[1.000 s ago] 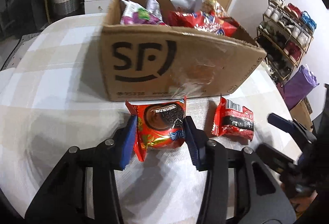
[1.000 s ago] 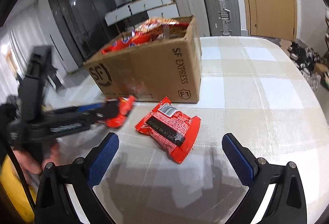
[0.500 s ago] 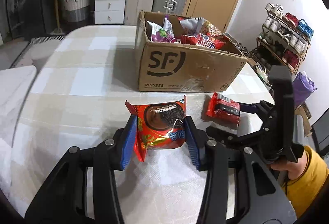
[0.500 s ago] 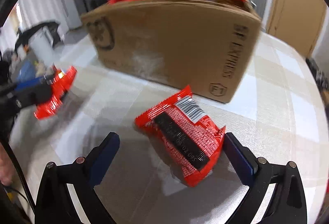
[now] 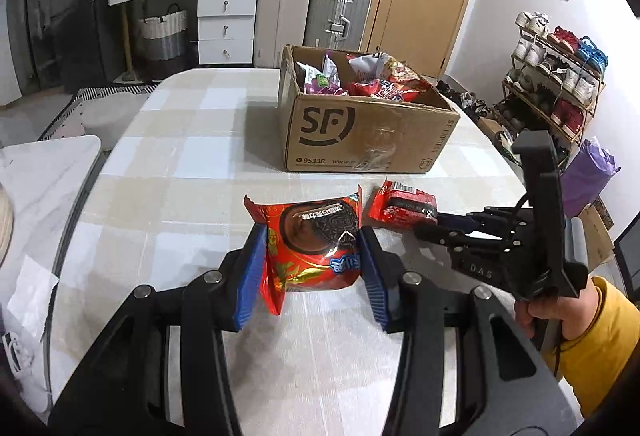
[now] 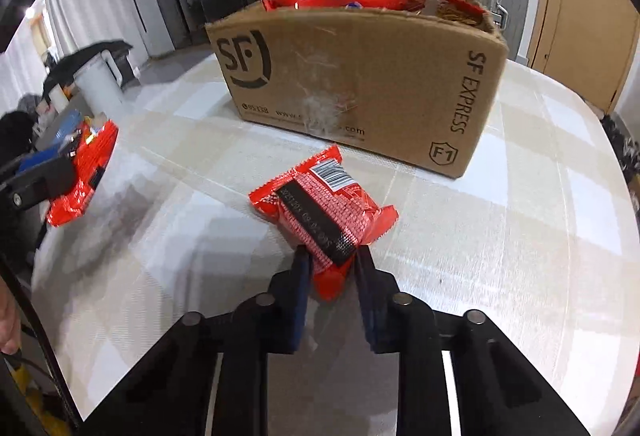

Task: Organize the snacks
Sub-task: 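Lift both red packs and carry them over the cardboard box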

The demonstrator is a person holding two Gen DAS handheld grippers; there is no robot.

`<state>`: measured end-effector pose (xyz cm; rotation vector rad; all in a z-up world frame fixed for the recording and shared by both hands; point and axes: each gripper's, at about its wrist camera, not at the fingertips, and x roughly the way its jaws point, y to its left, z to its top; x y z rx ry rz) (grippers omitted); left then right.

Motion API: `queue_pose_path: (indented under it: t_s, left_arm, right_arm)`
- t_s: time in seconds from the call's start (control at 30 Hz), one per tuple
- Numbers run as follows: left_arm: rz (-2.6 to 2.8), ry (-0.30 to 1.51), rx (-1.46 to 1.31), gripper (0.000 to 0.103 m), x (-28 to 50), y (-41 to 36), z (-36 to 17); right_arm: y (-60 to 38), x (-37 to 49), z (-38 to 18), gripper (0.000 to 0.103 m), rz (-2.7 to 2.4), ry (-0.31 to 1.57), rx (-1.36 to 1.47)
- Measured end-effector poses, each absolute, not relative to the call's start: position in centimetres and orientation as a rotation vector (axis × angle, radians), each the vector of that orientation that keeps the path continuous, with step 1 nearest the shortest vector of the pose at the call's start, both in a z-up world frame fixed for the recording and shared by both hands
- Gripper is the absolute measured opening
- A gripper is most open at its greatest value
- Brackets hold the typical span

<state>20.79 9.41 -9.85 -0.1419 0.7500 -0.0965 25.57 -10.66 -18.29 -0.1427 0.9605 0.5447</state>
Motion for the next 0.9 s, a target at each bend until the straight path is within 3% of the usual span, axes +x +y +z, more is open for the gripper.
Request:
queue_pose_path:
  t_s: [0.43, 0.53, 0.6, 0.9]
  left_arm:
    - [-0.105, 0.729, -0.131, 0.042, 16.5, 8.9, -7.9]
    - [-0.105, 0.734, -0.131, 0.042, 16.4, 9.0, -8.1]
    - [-0.103, 0.74, -0.136, 0.042, 16.7, 9.2, -8.5]
    - [-0.098, 0.78, -0.145, 0.042, 17.4, 9.3, -9.5]
  right_arm:
    - [-11.1, 22.1, -17.6, 0.019, 0.56, 0.978, -0.146]
    - [-10.3, 21.8, -18.3, 0.031, 0.551, 0.949, -0.242]
    - [-9.6, 21.9, -18.4, 0.051, 0.532, 0.903, -0.319]
    - [-6.9, 25.6, -19.4, 0.051, 0.627, 0.88, -0.406]
